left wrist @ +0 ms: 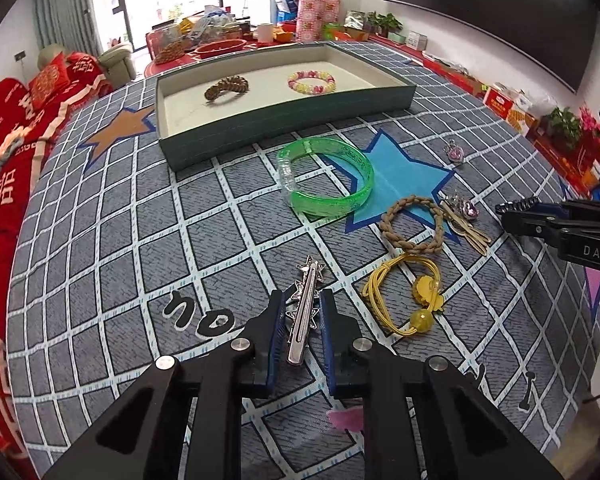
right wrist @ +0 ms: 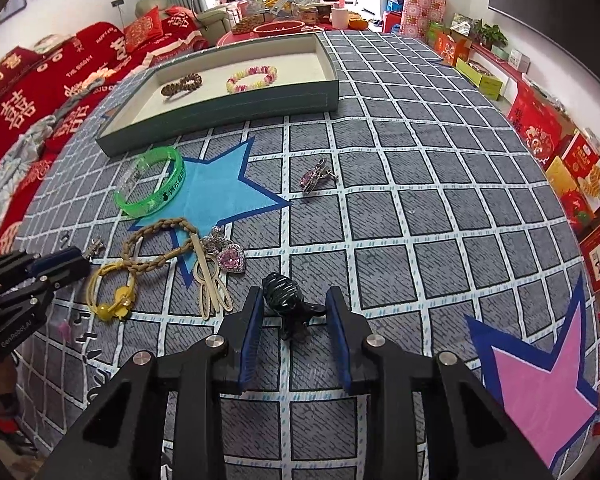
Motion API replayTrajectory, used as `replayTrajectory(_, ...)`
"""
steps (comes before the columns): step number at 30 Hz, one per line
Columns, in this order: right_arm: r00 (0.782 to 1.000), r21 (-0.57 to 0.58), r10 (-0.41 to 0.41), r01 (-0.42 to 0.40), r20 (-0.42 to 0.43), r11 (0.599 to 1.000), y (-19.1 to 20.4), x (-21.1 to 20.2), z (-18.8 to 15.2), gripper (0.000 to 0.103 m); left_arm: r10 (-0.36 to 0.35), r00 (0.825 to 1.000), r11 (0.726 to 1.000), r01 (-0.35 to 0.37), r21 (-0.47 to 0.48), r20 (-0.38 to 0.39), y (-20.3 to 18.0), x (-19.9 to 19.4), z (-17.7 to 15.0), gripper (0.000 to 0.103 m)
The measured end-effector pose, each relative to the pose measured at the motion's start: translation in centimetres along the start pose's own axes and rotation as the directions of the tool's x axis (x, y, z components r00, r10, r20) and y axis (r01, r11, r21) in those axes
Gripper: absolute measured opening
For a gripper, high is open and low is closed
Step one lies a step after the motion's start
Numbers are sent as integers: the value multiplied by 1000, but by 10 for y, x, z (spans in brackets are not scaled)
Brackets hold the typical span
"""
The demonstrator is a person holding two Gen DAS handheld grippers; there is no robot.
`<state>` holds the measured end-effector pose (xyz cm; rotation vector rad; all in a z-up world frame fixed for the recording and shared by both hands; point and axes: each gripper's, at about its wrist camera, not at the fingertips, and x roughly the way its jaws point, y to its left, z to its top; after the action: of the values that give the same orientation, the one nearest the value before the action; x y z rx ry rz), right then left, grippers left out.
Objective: Organize jewelry
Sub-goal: 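Grasp the silver hair clip with the left tool while the right grasps the black claw clip, then carry both clips to the tray while the right tool releases the black claw clip inside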
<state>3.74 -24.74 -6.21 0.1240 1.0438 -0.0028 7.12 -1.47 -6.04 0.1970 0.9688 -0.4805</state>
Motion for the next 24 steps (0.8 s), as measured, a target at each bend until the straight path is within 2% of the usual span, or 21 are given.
replayTrajectory(6, 999, 38, 38, -39, 22, 999, -7, -13, 4, 35, 7, 999, 998, -4, -63, 45, 7, -18, 7, 30)
replayTrajectory(12, 996, 52, 68, -71, 64, 996, -8, -29, 19, 35, 53, 993, 992, -40, -120, 107, 16, -38, 25, 30)
replayTrajectory(18, 991, 33, 82, -86, 105, 996, -6, -37, 52, 35, 77, 984, 986, -51, -156, 163, 24, -51, 51, 30)
replayTrajectory(24, 985, -10, 85, -84, 150, 996, 0, -45, 94, 35, 111, 977, 980, -77, -186, 180, 33, -48, 81, 30)
